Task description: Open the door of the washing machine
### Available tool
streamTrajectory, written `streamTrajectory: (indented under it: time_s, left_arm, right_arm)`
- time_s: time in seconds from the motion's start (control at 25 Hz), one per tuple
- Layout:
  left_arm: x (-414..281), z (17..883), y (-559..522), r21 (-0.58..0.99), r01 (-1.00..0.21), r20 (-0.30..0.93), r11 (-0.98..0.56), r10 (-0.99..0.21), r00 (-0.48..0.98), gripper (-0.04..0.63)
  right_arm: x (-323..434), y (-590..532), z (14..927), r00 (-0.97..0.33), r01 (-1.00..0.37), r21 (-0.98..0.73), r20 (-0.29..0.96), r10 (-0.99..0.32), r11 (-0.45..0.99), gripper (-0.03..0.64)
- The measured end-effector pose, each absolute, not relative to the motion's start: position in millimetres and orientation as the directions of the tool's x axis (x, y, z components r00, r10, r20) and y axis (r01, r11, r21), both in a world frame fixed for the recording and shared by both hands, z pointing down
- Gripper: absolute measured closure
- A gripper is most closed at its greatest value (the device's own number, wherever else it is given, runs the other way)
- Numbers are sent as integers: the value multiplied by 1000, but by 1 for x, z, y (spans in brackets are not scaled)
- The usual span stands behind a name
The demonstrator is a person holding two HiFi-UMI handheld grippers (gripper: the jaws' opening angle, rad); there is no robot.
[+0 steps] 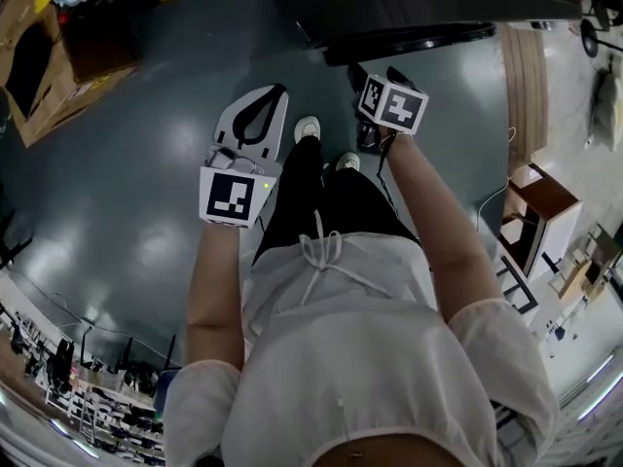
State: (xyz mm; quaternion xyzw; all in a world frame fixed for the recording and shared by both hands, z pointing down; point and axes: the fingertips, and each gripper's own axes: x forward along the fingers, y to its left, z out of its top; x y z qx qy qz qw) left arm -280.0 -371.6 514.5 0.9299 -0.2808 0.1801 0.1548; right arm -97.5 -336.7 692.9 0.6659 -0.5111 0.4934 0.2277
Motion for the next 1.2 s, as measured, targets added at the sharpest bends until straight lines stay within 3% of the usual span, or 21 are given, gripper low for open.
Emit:
streamTrajectory:
  time_s: [0.36, 0.64, 1.2]
  left_arm:
    - [-293, 534, -382, 197, -599, 432, -776, -480, 764, 572]
    - [-300, 544, -382, 193, -596, 446, -780, -471, 761, 572]
    - [-290, 557, -349, 215, -548, 467, -808, -408, 785, 572]
  right_arm:
    - [-94, -347, 730, 76, -870, -111, 932, -354, -480, 287]
    - [-99, -349, 743, 35, -843, -130, 955, -295, -522, 373]
    - [-98, -317, 743, 25, -841, -166, 939, -343, -515, 405]
